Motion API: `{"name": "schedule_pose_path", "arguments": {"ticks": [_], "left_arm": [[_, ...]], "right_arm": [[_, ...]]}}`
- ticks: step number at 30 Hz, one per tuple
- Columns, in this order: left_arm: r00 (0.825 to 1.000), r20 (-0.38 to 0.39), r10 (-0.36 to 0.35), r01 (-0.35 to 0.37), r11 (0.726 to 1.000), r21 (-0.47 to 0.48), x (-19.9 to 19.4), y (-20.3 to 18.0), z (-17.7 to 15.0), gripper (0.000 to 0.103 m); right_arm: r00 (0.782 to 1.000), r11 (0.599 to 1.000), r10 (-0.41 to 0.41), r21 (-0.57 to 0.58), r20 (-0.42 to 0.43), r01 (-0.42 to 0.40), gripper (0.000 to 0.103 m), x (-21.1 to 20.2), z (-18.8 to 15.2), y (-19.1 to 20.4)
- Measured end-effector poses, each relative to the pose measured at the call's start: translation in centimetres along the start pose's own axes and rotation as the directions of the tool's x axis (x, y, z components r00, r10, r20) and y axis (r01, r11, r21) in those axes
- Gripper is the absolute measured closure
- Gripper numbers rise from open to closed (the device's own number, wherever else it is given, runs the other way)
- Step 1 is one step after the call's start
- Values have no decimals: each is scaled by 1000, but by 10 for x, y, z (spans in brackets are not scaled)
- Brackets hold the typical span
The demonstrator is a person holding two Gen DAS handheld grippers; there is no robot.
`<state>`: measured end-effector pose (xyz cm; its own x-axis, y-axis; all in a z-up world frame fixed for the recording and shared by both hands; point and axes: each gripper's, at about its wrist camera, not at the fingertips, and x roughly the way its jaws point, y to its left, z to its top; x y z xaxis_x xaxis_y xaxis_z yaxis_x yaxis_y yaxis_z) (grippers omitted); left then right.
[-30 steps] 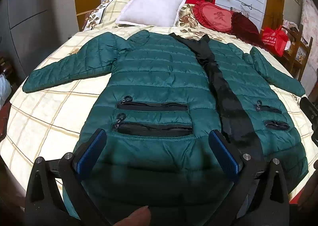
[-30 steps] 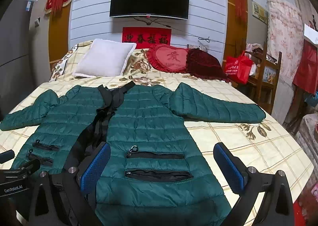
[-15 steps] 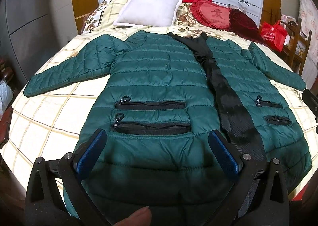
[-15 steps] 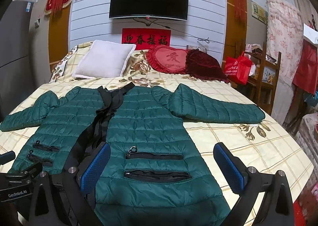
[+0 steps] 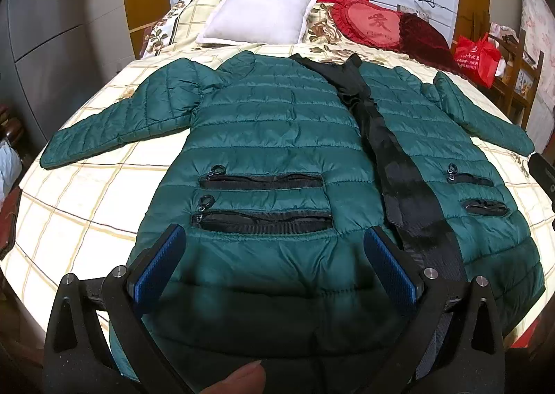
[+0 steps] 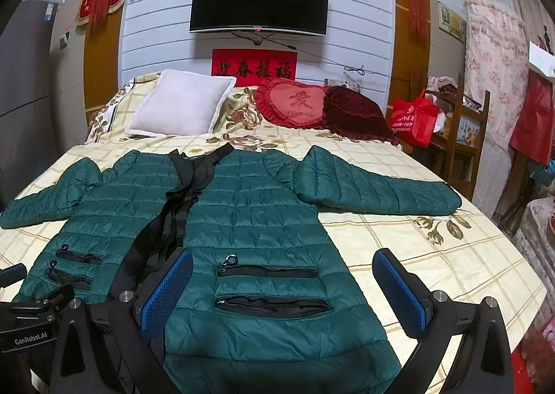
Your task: Fold large clothes
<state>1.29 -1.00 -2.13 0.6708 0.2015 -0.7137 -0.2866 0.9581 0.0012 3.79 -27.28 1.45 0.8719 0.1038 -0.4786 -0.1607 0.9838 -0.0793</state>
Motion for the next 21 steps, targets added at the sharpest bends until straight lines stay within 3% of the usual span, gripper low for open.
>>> {"name": "schedule_pose_path", "arguments": {"ticks": [21], "left_arm": [[1000,4,-7,7,1000,2,-3,-1,-1,0]], "right_arm": [[1000,1000,-5,3,8,4,0,-4,0,-1]]}}
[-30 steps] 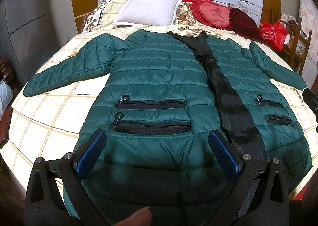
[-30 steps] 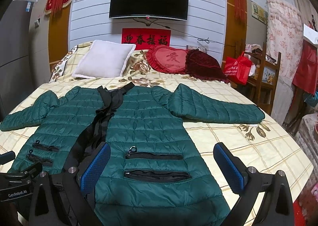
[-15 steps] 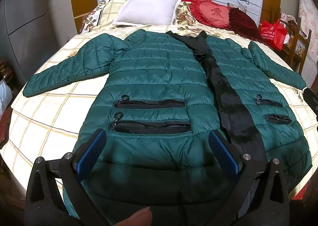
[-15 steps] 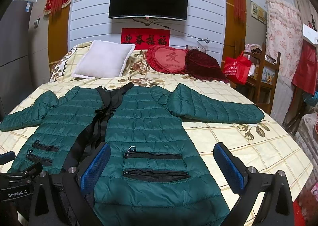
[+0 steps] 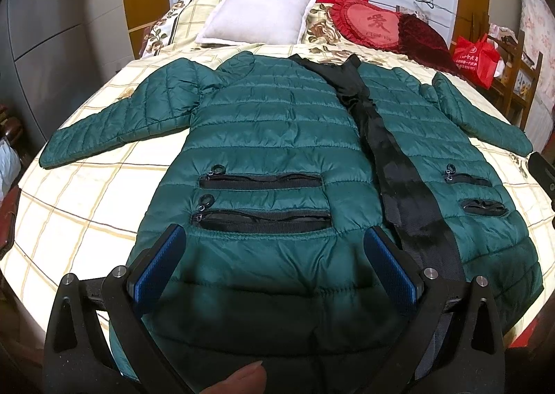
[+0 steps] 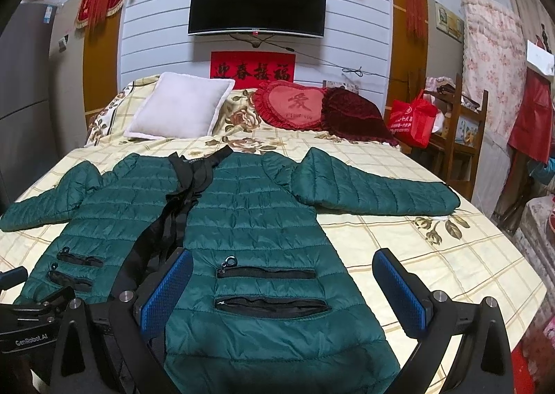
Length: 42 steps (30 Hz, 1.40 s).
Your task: Fold large clothes
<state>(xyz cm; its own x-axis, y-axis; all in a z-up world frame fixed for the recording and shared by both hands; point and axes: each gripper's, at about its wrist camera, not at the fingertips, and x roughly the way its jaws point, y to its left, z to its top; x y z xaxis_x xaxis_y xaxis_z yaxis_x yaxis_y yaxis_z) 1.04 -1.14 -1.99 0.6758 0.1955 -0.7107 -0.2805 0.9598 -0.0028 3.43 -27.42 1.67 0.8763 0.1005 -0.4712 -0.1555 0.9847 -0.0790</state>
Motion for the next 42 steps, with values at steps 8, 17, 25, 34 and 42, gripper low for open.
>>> {"name": "schedule_pose_path", "arguments": {"ticks": [8,17,25,34,42], "left_arm": [[1000,-1,-2,2,1000,-4,0,1,0,0],[1000,-1,-4,4,1000,-4,0,1,1,0],[1000,-3,-1,1,1000,-1,1,1,0,0],[1000,-8,-6,6,1000,-4,2,2,-2,0],[1000,-9,-6,6,1000,-3,3,1,-4,0]], "right_arm": [[1000,1000,-5,3,0,5,0,1,1,-1],[1000,1000,-5,-2,-4,5,0,2,1,0],[1000,1000,-3,-11,-13,2,0,4,1,2],[1000,1000,-3,-13,-19,2,0,5,0,3],[1000,1000,-3,-14,-20,3,0,5,0,3]]}}
